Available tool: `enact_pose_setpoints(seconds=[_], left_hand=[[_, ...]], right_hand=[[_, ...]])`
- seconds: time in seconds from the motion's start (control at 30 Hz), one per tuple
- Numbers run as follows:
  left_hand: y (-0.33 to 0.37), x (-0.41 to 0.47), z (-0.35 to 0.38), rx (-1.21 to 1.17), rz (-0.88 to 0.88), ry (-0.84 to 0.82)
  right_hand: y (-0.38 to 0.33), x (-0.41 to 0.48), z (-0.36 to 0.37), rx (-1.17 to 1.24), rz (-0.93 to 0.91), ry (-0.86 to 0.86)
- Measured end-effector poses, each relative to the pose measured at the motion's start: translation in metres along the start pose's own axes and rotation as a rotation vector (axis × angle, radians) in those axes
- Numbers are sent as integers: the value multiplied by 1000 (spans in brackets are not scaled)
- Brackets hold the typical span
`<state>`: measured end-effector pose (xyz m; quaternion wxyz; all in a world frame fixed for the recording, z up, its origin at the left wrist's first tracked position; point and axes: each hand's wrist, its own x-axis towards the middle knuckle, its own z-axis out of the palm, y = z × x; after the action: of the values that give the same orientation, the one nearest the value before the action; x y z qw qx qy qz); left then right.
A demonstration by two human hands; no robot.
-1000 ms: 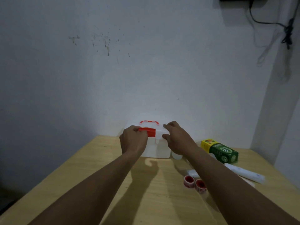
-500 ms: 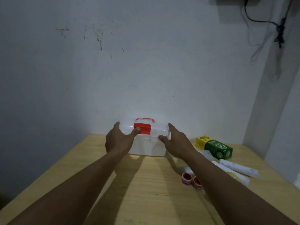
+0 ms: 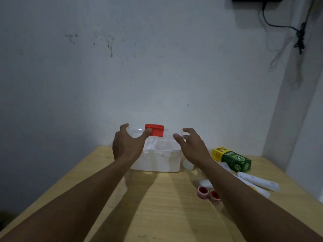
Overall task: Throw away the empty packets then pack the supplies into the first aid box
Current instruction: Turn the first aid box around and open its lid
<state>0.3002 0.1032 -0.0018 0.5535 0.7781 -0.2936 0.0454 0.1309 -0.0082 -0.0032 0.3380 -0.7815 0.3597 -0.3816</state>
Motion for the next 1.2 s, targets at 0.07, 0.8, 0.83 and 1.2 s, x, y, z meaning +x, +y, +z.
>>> enact_pose_setpoints(seconds=[0.07, 0.8, 0.83, 1.2], left_hand=[[7, 2, -2, -66, -2, 23], [25, 62, -9, -361, -78, -274], [25, 64, -8, -352, -82, -284], [19, 75, 7, -277, -115, -354]], right_hand=[[-6, -1, -1, 94, 25, 27], [-22, 24, 8, 147, 93, -55], [-22, 25, 7, 138, 96, -56], [-17, 40, 7, 62, 111, -88]])
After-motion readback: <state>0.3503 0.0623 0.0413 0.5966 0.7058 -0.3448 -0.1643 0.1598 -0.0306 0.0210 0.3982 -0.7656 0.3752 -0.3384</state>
